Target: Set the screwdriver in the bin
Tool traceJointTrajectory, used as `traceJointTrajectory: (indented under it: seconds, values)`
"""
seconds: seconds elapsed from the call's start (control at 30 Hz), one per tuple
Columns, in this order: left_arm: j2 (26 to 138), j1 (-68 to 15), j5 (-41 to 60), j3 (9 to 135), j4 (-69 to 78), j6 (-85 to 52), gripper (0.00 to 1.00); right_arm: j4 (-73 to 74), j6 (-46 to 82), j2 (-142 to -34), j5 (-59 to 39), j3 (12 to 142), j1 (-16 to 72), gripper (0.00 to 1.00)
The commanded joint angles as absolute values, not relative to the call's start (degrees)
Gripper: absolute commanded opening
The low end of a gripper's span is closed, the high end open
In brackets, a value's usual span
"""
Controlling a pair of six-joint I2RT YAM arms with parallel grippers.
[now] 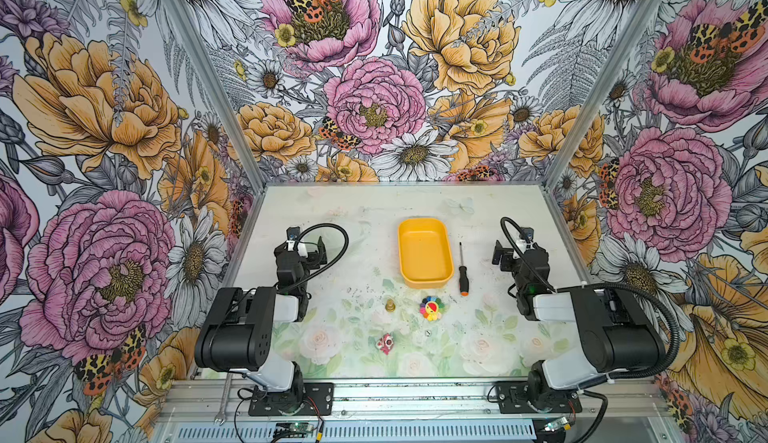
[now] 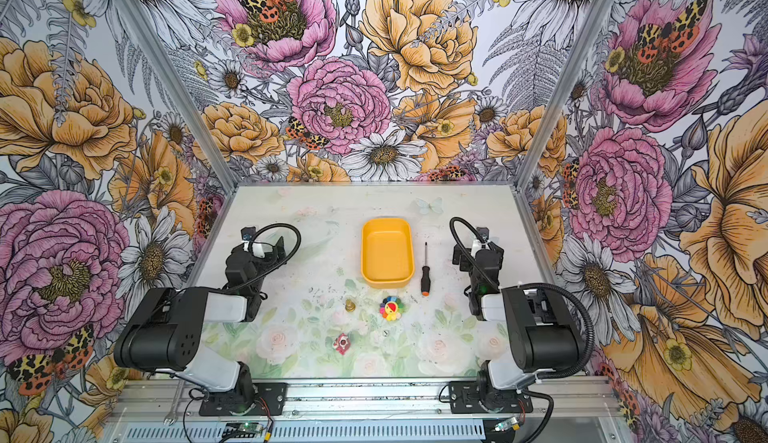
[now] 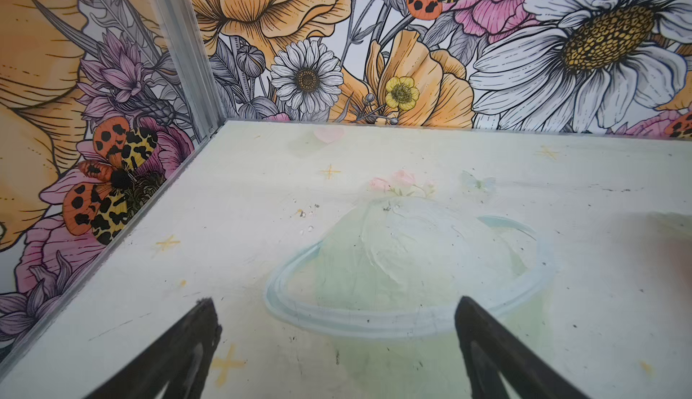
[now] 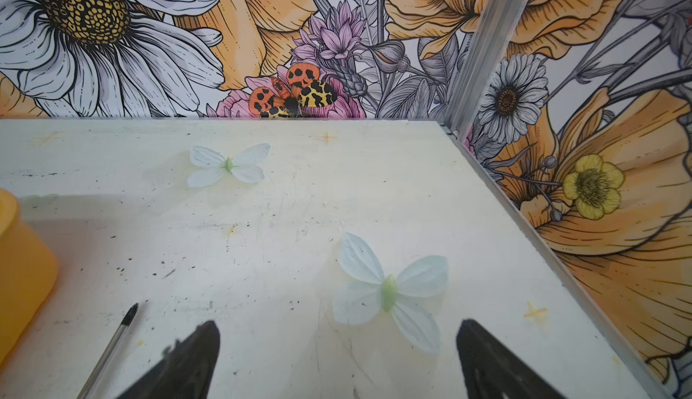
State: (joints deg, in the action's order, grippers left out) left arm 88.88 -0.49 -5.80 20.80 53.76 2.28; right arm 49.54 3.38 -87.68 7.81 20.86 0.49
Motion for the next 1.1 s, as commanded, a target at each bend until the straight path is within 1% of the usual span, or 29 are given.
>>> traceJointTrajectory:
  seconds: [0.0, 0.73, 0.9, 0.97, 1.03, 1.07]
  values:
    - [88.74, 0.00, -5.06, 21.71, 53.48, 1.09, 0.99, 49.67, 3.52, -87.82, 7.06, 22.24, 0.21, 0.99]
    - [88.63, 0.77, -2.78, 21.92, 53.11, 0.82, 0.99, 50.01, 3.51, -87.80, 7.40, 22.06, 0.19, 0.99]
    - [84.55, 0.50, -1.54, 21.67, 50.01, 1.59, 0.99, 49.26, 4.96, -86.74, 11.67, 22.21, 0.43, 0.98]
    - [80.56, 0.69, -0.99, 22.17, 45.44, 1.26, 0.99, 45.37, 4.92, -83.52, 11.96, 22.86, 0.51, 0.98]
    - [75.52, 1.14, 1.03, 25.16, 34.34, -0.34, 0.99, 36.97, 5.98, -78.50, 12.63, 24.76, 0.48, 0.96]
    - [73.97, 1.30, 1.95, 26.26, 31.03, -1.11, 0.99, 32.57, 6.93, -76.16, 12.52, 25.83, 0.48, 0.96]
